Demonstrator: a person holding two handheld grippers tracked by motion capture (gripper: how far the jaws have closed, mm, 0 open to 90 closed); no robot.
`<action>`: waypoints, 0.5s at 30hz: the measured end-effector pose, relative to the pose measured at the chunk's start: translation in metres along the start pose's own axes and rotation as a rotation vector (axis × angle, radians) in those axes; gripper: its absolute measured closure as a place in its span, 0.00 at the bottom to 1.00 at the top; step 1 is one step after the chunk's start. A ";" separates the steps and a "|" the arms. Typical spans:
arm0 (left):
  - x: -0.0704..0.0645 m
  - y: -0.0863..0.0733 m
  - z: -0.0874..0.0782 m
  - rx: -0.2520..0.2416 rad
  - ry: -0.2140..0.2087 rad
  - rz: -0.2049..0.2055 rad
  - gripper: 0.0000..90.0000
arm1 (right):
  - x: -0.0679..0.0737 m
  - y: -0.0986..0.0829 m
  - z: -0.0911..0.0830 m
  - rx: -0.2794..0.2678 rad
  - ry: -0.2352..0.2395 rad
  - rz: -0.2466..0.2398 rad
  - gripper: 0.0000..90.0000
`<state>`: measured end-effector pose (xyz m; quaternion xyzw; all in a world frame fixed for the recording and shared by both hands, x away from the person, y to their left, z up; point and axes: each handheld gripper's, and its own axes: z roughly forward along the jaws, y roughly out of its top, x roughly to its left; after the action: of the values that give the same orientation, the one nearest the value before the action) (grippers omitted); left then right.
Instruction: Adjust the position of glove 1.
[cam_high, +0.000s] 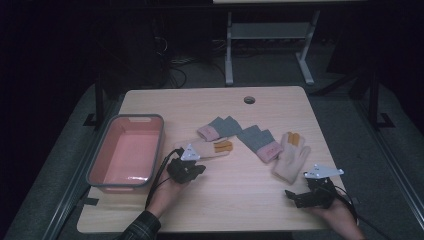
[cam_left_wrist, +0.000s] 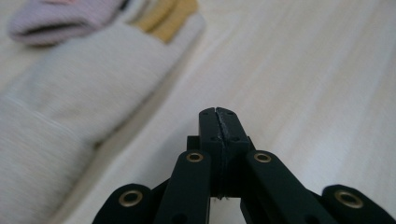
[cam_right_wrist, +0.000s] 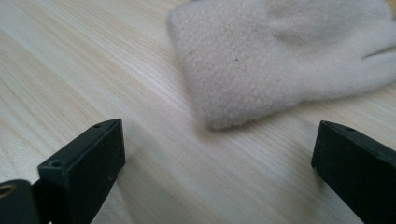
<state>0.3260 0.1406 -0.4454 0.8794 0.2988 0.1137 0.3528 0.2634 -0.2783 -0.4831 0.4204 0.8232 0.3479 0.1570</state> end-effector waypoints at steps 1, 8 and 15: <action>0.003 0.003 0.001 -0.001 0.010 -0.011 1.00 | 0.000 0.000 0.000 0.001 0.000 0.002 0.03; 0.022 0.021 0.005 -0.020 0.090 -0.048 1.00 | 0.000 0.000 0.000 0.001 0.000 0.003 0.03; 0.037 0.034 0.009 -0.035 0.139 -0.089 1.00 | 0.000 0.000 0.000 0.001 0.000 0.003 0.03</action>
<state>0.3741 0.1380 -0.4287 0.8490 0.3595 0.1635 0.3511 0.2633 -0.2781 -0.4830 0.4218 0.8227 0.3478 0.1560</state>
